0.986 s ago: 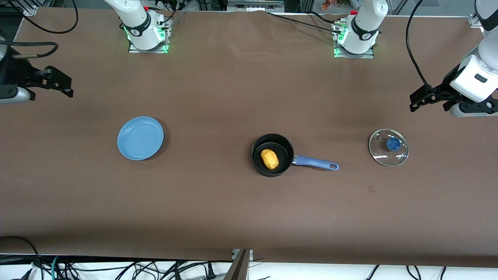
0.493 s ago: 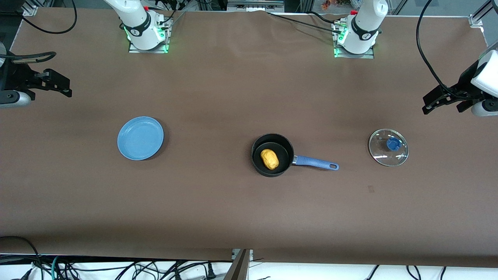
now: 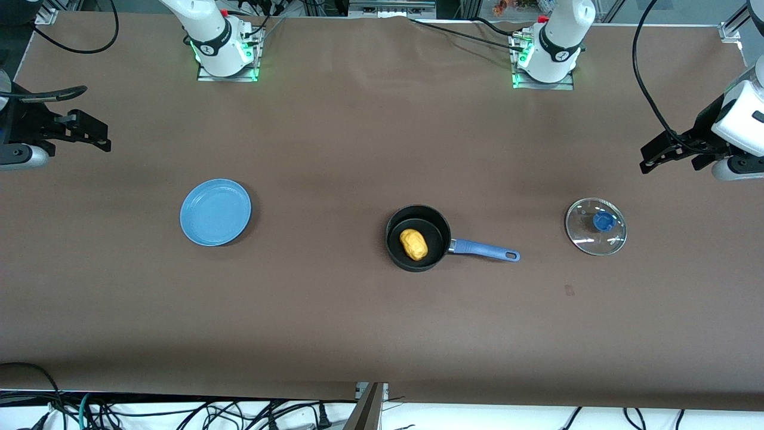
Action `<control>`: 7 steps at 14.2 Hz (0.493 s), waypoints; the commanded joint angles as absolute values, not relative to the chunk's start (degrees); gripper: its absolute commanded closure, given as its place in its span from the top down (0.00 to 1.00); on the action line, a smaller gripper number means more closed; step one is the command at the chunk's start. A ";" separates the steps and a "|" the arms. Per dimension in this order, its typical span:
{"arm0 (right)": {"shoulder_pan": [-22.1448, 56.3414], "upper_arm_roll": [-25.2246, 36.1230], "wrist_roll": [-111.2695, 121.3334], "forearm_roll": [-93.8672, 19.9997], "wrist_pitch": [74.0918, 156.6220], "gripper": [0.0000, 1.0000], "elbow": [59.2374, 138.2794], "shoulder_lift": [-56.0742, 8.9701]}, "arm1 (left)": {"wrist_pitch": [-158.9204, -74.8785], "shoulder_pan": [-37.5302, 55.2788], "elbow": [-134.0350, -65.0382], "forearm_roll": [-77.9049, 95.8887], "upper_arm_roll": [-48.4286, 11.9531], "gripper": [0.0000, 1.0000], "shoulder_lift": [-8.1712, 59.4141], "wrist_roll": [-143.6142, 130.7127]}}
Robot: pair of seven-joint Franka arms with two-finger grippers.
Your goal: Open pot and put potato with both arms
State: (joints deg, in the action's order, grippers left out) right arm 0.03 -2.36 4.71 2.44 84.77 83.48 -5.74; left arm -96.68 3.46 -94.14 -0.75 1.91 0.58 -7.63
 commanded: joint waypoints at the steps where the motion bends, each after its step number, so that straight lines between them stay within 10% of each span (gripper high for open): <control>1: -0.09 -2.29 5.71 2.46 84.46 1.00 83.23 -5.54 | -95.19 3.25 -92.11 0.35 2.02 1.00 1.49 -8.00; 7: -0.09 -2.29 5.71 2.37 84.55 1.00 83.23 -5.63 | -93.87 3.16 -92.02 0.26 1.93 1.00 1.49 -8.09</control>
